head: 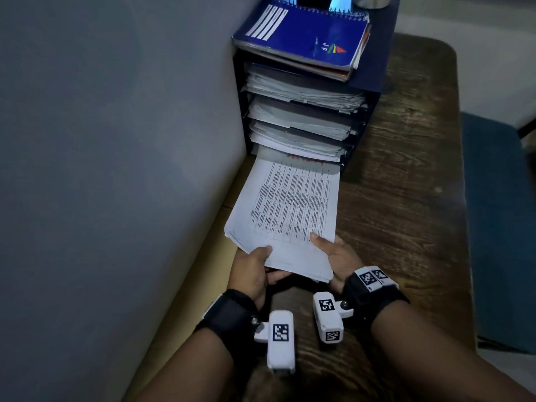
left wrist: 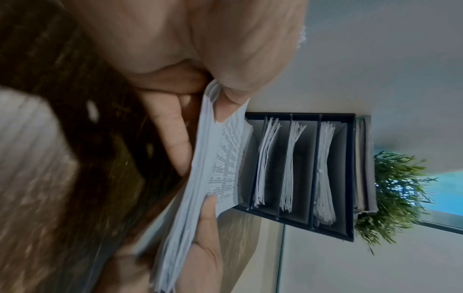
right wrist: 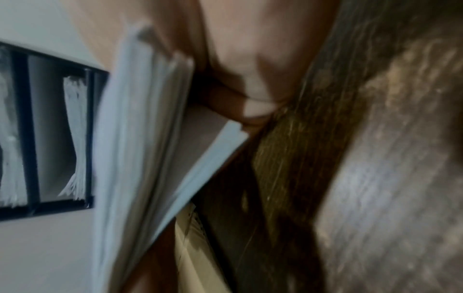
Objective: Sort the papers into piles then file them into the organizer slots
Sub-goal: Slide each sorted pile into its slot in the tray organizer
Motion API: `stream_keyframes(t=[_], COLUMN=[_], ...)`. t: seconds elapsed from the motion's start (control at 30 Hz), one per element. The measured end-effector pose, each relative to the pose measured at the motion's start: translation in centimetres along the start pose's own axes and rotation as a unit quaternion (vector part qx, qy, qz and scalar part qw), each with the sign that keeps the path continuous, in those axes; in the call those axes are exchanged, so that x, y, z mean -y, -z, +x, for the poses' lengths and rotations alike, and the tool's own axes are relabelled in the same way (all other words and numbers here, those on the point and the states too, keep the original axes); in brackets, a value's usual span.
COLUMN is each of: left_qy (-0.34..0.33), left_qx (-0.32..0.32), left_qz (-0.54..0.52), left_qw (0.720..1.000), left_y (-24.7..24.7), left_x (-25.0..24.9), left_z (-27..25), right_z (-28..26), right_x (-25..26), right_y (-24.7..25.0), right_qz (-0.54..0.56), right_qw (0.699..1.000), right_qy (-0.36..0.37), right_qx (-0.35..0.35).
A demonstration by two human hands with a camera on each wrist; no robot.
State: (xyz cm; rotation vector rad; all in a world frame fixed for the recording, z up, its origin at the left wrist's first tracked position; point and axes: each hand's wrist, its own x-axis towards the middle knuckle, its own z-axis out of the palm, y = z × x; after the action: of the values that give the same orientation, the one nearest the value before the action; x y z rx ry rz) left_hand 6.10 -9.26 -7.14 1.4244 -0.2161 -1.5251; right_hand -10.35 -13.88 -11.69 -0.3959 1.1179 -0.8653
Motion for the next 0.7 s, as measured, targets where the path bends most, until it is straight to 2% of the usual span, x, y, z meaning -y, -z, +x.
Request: stream_keyframes(t=[0.17, 0.3, 0.47, 0.7], left_qy=[0.016, 0.025, 0.03, 0.002], left_qx=[-0.036, -0.04, -0.05, -0.044], left_qz=[0.021, 0.037, 0.063, 0.064], left_qw=[0.999, 0.998, 0.996, 0.997], left_y=[0.8, 0.9, 0.0, -2.5], left_x=[-0.9, -1.9, -3.0, -4.7], left_z=[3.8, 5.7, 7.8, 11.3], right_z=[0.2, 0.4, 0.7, 0.6], right_x=[0.8, 0.5, 0.4, 0.8], right_y=[0.4, 1.2, 0.8, 0.8], right_qz=[-0.096, -0.169, -0.191, -0.171], right_qw=[0.994, 0.984, 0.979, 0.981], right_qy=[-0.033, -0.046, -0.05, -0.066], right_qx=[-0.032, -0.044, -0.058, -0.062])
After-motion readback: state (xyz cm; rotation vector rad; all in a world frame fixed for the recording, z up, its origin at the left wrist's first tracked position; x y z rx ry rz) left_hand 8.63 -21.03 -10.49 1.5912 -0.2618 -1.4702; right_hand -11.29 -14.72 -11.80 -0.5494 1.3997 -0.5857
